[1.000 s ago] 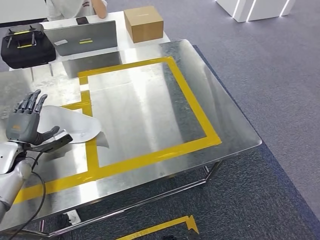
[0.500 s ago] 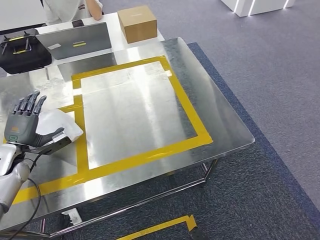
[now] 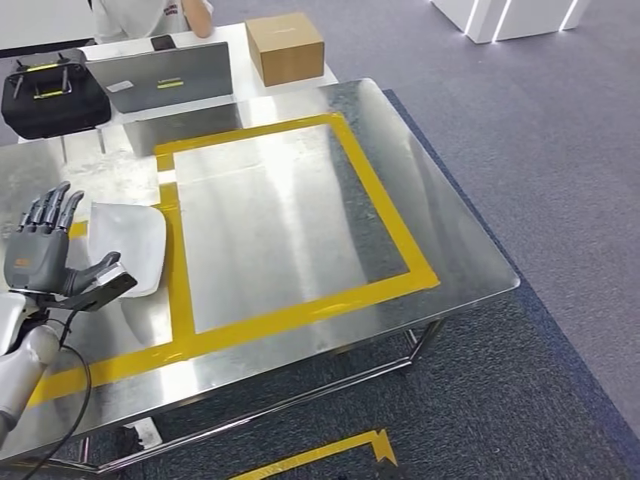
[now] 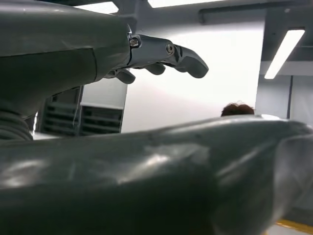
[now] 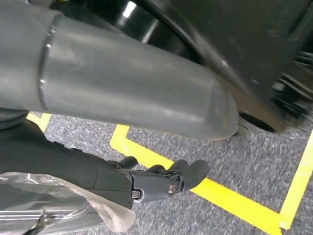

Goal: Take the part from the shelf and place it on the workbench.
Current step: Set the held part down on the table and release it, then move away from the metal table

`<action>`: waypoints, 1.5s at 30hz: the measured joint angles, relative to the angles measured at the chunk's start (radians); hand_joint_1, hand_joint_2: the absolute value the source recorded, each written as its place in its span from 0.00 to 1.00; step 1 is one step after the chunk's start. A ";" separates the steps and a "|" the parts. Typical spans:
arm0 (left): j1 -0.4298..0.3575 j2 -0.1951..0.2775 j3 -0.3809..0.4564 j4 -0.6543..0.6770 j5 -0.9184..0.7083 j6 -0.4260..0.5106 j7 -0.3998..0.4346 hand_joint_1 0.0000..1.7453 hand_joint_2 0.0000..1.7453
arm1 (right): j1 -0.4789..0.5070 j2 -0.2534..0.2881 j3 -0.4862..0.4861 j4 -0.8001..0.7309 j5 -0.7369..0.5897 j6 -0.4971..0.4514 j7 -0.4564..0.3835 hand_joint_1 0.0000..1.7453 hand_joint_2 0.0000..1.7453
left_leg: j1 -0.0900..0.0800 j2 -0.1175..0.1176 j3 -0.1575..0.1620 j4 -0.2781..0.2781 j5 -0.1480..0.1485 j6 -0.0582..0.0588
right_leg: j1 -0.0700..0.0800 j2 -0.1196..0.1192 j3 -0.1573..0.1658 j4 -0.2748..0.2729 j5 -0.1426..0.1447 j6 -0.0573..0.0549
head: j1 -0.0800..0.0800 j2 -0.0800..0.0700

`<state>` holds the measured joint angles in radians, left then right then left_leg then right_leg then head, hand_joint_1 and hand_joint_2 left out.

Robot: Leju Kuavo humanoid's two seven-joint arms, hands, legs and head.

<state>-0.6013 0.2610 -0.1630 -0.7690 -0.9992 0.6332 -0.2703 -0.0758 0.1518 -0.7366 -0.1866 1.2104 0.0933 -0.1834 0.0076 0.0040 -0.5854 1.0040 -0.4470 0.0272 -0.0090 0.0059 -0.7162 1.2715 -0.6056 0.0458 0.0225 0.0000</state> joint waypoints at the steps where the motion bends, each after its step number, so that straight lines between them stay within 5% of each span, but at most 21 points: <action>1: 0.025 -0.002 0.009 -0.029 0.038 -0.002 -0.017 0.00 0.00 | 0.004 0.000 0.000 0.000 -0.002 -0.001 0.000 0.00 0.00 | 0.000 0.001 -0.001 0.001 0.000 0.000 | -0.001 0.000 -0.006 0.021 -0.001 0.002 | 0.000 0.000; 2: 0.051 -0.005 0.018 -0.060 0.070 -0.003 -0.030 0.00 0.00 | 0.007 0.000 0.000 0.000 -0.004 -0.002 0.000 0.00 0.00 | 0.000 0.001 -0.001 0.002 0.000 0.000 | -0.002 0.000 0.007 0.001 0.017 0.002 | 0.000 0.000; 6: 0.155 -0.016 0.058 -0.211 0.166 -0.010 -0.069 0.00 0.00 | 0.011 0.001 0.000 0.000 -0.015 -0.007 0.002 0.00 0.00 | -0.003 0.001 -0.007 0.014 -0.002 -0.010 | -0.003 0.001 0.139 -0.238 0.111 -0.005 | 0.000 0.000; 10: 0.289 -0.038 0.093 -0.409 0.246 -0.030 -0.107 0.00 0.00 | 0.019 0.004 -0.005 0.000 -0.031 -0.015 0.009 0.00 0.00 | -0.003 0.000 -0.015 0.020 -0.002 -0.033 | -0.002 0.004 0.145 -0.257 0.125 -0.026 | -0.001 0.000; 13: 0.411 -0.070 0.108 -0.561 0.277 -0.033 -0.123 0.00 0.00 | 0.023 0.007 -0.013 0.000 -0.040 -0.017 0.010 0.00 0.00 | 0.000 -0.001 -0.052 0.131 -0.103 -0.047 | -0.005 0.002 0.129 -0.262 0.143 -0.045 | -0.006 0.000; 15: 0.471 -0.088 0.112 -0.628 0.282 -0.031 -0.124 0.00 0.00 | 0.024 0.009 -0.017 0.000 -0.042 -0.018 0.009 0.00 0.00 | 0.001 -0.001 -0.085 0.256 -0.179 -0.051 | -0.003 -0.001 0.110 -0.261 0.155 -0.047 | -0.007 0.000; 16: 0.496 -0.097 0.115 -0.655 0.287 -0.030 -0.125 0.00 0.00 | 0.025 0.009 -0.019 0.000 -0.042 -0.018 0.009 0.00 0.00 | 0.001 -0.001 -0.086 0.286 -0.195 -0.051 | -0.002 -0.002 0.100 -0.260 0.162 -0.047 | -0.007 0.000; 18: 0.534 -0.113 0.123 -0.698 0.300 -0.029 -0.126 0.00 0.00 | 0.025 0.009 -0.023 0.000 -0.043 -0.018 0.009 0.00 0.00 | 0.001 -0.001 -0.026 0.226 -0.173 -0.045 | 0.000 -0.003 0.079 -0.259 0.178 -0.045 | -0.007 0.000; 21: 0.565 -0.132 0.132 -0.751 0.314 -0.024 -0.134 0.00 0.00 | 0.024 0.012 -0.026 0.000 -0.044 -0.019 0.009 0.00 0.00 | -0.005 -0.001 0.112 0.015 -0.118 -0.029 | 0.003 -0.006 0.059 -0.258 0.204 -0.038 | -0.005 0.000; 24: 0.588 -0.149 0.140 -0.785 0.323 -0.014 -0.140 0.00 0.00 | 0.024 0.015 -0.028 0.000 -0.045 -0.019 0.009 0.00 0.00 | -0.014 -0.003 0.121 -0.019 -0.098 -0.015 | 0.001 -0.009 0.055 -0.264 0.228 -0.020 | -0.003 0.000; 26: 0.599 -0.160 0.143 -0.800 0.325 -0.012 -0.141 0.00 0.00 | 0.026 0.015 -0.030 0.000 -0.045 -0.018 0.010 0.00 0.00 | -0.012 0.001 0.106 -0.022 -0.075 -0.001 | -0.002 -0.008 0.046 -0.254 0.212 -0.009 | -0.003 0.000; 30: 0.610 -0.177 0.146 -0.816 0.326 -0.011 -0.142 0.00 0.00 | 0.026 0.016 -0.032 0.000 -0.045 -0.018 0.011 0.00 0.00 | -0.007 0.004 0.048 -0.025 -0.023 0.014 | -0.004 -0.007 -0.012 -0.046 0.023 0.005 | 0.004 0.000; 31: 0.613 -0.180 0.146 -0.817 0.326 -0.011 -0.142 0.00 0.00 | 0.026 0.016 -0.033 0.000 -0.045 -0.018 0.011 0.00 0.00 | -0.007 0.005 0.030 -0.023 -0.010 0.013 | -0.004 -0.007 -0.014 0.007 0.005 0.007 | 0.004 0.000; 33: 0.619 -0.184 0.147 -0.818 0.326 -0.010 -0.142 0.00 0.00 | 0.026 0.016 -0.033 0.000 -0.045 -0.018 0.011 0.00 0.00 | -0.006 0.005 -0.005 -0.018 0.013 0.008 | -0.005 -0.007 0.027 0.019 0.033 0.010 | 0.004 0.000; 35: 0.627 -0.190 0.149 -0.821 0.326 -0.006 -0.142 0.00 0.00 | 0.025 0.016 -0.033 0.000 -0.045 -0.018 0.011 0.00 0.00 | -0.004 0.005 -0.034 -0.010 0.032 -0.001 | -0.009 -0.007 0.131 -0.089 0.071 0.012 | 0.004 0.000; 36: 0.631 -0.193 0.151 -0.826 0.327 -0.003 -0.142 0.00 0.00 | 0.023 0.016 -0.034 0.000 -0.045 -0.018 0.011 0.00 0.00 | -0.005 0.005 -0.045 -0.003 0.039 -0.006 | -0.010 -0.006 0.195 -0.170 0.068 0.012 | 0.005 0.000; 38: 0.637 -0.198 0.155 -0.837 0.327 0.004 -0.142 0.00 0.00 | 0.020 0.016 -0.034 0.000 -0.045 -0.018 0.011 0.00 0.00 | -0.007 0.004 -0.057 0.006 0.055 -0.017 | -0.009 -0.004 0.266 -0.276 0.044 0.006 | 0.004 0.000; 41: 0.655 -0.211 0.159 -0.846 0.336 0.018 -0.142 0.00 0.00 | 0.022 0.018 -0.036 0.000 -0.047 -0.018 0.016 0.00 0.00 | -0.005 0.003 -0.064 0.011 0.066 -0.032 | -0.007 -0.008 0.255 -0.292 0.049 -0.016 | 0.001 0.000; 43: 0.674 -0.224 0.165 -0.849 0.355 0.026 -0.142 0.00 0.00 | 0.024 0.018 -0.039 0.001 -0.049 -0.018 0.023 0.00 0.00 | -0.002 0.001 -0.078 0.062 -0.002 -0.041 | -0.008 -0.012 0.235 -0.292 0.069 -0.034 | -0.003 0.000; 45: 0.687 -0.236 0.175 -0.850 0.385 0.028 -0.142 0.00 0.00 | 0.025 0.018 -0.041 0.001 -0.052 -0.020 0.028 0.00 0.00 | -0.001 0.000 -0.100 0.180 -0.114 -0.047 | -0.005 -0.014 0.210 -0.290 0.092 -0.042 | -0.007 0.000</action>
<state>0.0860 0.0254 0.0118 -1.6191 -0.6142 0.6609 -0.4120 -0.0510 0.1701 -0.7774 -0.1858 1.1584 0.0737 -0.1554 0.0066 0.0044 -0.6851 1.1835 -0.5613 -0.0201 -0.0136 -0.0085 -0.5059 0.9811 -0.5133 0.0036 0.0154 0.0000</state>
